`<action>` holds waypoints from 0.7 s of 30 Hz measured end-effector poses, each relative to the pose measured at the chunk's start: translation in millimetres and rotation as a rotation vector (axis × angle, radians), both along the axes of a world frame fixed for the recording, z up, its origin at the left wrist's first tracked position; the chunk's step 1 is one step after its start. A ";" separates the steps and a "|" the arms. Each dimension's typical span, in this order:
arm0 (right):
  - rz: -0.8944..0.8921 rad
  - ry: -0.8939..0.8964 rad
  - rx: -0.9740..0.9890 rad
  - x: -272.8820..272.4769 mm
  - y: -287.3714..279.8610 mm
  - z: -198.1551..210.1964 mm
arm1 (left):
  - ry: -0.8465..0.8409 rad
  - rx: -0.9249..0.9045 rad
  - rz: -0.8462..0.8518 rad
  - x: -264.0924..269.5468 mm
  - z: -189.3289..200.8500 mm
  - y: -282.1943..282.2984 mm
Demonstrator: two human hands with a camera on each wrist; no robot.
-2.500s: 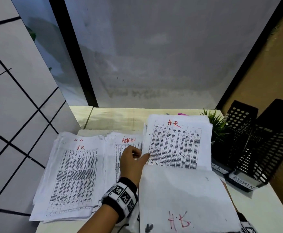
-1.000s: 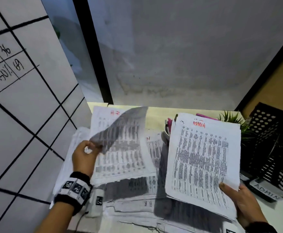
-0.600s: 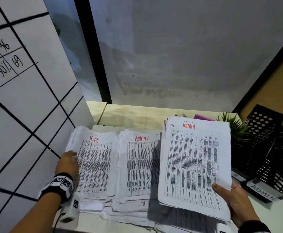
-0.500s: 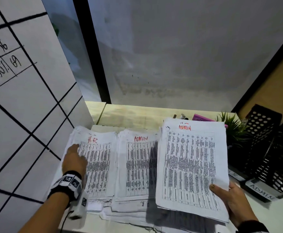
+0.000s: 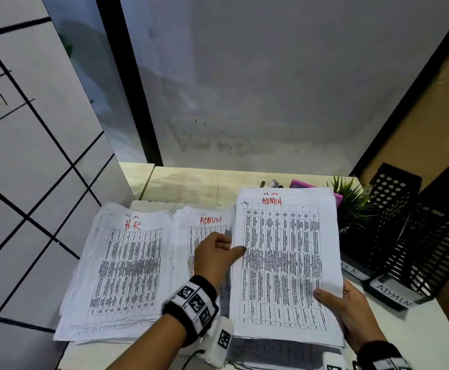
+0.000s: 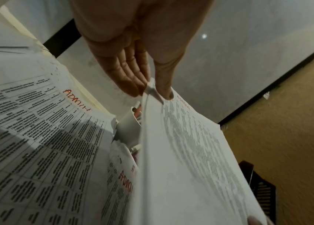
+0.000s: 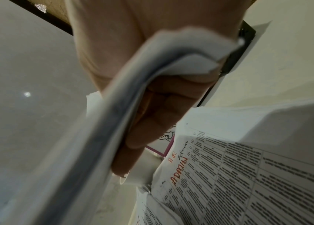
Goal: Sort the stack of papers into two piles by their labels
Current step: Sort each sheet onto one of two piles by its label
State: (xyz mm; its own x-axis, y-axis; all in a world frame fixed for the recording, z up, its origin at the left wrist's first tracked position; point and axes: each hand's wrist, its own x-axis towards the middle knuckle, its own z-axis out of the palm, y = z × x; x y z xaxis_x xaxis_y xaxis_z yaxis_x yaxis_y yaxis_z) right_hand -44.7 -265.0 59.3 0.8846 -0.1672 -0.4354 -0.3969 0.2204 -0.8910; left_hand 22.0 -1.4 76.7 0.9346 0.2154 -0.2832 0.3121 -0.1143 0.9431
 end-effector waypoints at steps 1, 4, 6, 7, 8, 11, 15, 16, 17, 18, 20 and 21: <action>-0.001 -0.002 0.004 -0.1 0.1 0.5 | -0.013 0.010 0.014 0.2 -0.3 -2.4; 0.001 0.003 0.029 -1.0 1.5 0.8 | -0.083 0.043 0.075 -1.5 0.7 -6.5; 0.010 0.001 0.042 -0.8 3.9 0.5 | -0.124 0.081 0.097 -3.8 -0.6 -8.5; 0.017 -0.002 0.044 -0.4 5.1 -0.3 | -0.145 0.104 0.093 -5.1 -1.3 -9.4; 0.025 -0.005 0.043 0.2 6.3 -0.6 | -0.166 0.132 0.080 -6.3 -2.4 -9.9; 0.027 -0.009 0.051 1.6 7.2 -2.1 | -0.272 0.227 -0.001 -11.3 -7.2 -8.2; 0.013 0.001 0.051 1.4 6.0 -3.4 | -0.485 0.367 -0.100 -18.7 -15.4 -2.4; 0.011 0.002 0.046 1.2 5.5 -4.2 | -0.543 0.397 -0.115 -19.7 -16.6 -1.2; 0.011 0.003 0.043 0.9 5.4 -4.8 | -0.592 0.426 -0.127 -20.2 -17.3 -0.2; 0.012 0.005 0.035 1.0 5.4 -5.1 | -0.627 0.446 -0.134 -20.2 -18.5 0.5; 0.012 0.006 0.022 1.6 5.5 -5.9 | -0.647 0.434 -0.127 -20.6 -18.9 0.7; 0.011 0.003 0.018 1.8 5.4 -6.2 | -0.637 0.412 -0.120 -20.7 -18.8 0.1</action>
